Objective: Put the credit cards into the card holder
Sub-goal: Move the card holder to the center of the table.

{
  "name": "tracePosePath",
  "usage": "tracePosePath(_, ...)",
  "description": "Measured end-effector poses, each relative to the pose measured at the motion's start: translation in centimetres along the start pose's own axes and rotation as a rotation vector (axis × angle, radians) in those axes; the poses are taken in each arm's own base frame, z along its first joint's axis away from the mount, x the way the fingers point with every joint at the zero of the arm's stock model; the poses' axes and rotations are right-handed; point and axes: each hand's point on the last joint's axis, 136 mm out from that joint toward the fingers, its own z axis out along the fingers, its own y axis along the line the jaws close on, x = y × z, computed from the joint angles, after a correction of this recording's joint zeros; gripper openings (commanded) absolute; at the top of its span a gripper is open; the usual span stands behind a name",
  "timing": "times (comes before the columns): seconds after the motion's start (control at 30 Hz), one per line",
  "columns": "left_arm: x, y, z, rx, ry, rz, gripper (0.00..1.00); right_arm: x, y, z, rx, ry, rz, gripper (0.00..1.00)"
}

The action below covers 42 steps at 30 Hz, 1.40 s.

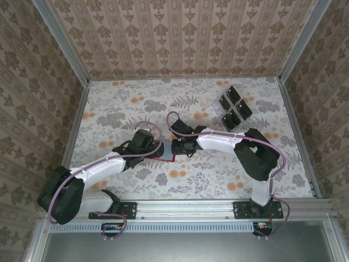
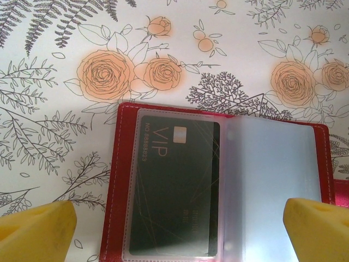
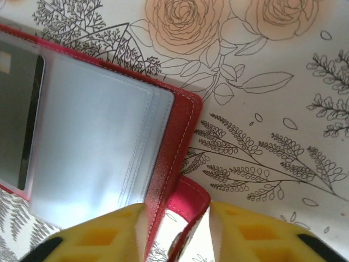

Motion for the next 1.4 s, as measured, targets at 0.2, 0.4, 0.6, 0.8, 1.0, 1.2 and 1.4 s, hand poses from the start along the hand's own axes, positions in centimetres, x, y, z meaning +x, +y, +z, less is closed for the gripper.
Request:
tracePosePath(0.2, 0.0, -0.1, -0.1, 0.005, 0.000, 0.000, 1.00, -0.1, -0.6, 0.0, 0.017, 0.000, -0.051, 0.00)
tracePosePath(0.4, -0.1, -0.2, -0.2, 0.015, -0.002, -0.002, 1.00, -1.6, -3.0, -1.4, 0.047, -0.003, -0.120, 0.00)
tracePosePath(0.6, 0.0, -0.4, -0.2, 0.022, 0.001, -0.005, 1.00, -3.3, -6.4, -2.6, 0.084, -0.008, -0.122, 0.26)
tracePosePath(0.8, 0.1, -0.5, -0.2, 0.030, 0.008, -0.012, 1.00, -2.9, -7.2, -3.0, 0.079, 0.006, -0.111, 0.46)
tracePosePath(1.0, 0.4, -0.5, 0.1, 0.030, 0.023, -0.024, 1.00, -4.1, -4.4, -7.0, -0.012, -0.097, -0.108, 0.47)
tracePosePath(1.2, 0.8, -0.5, 0.6, 0.018, 0.044, -0.062, 1.00, -5.3, -1.7, -7.2, -0.114, -0.114, -0.108, 0.47)
tracePosePath(1.4, 1.3, -0.4, 1.2, 0.005, 0.065, -0.112, 1.00, -5.4, -0.1, -3.3, -0.161, -0.039, -0.117, 0.47)
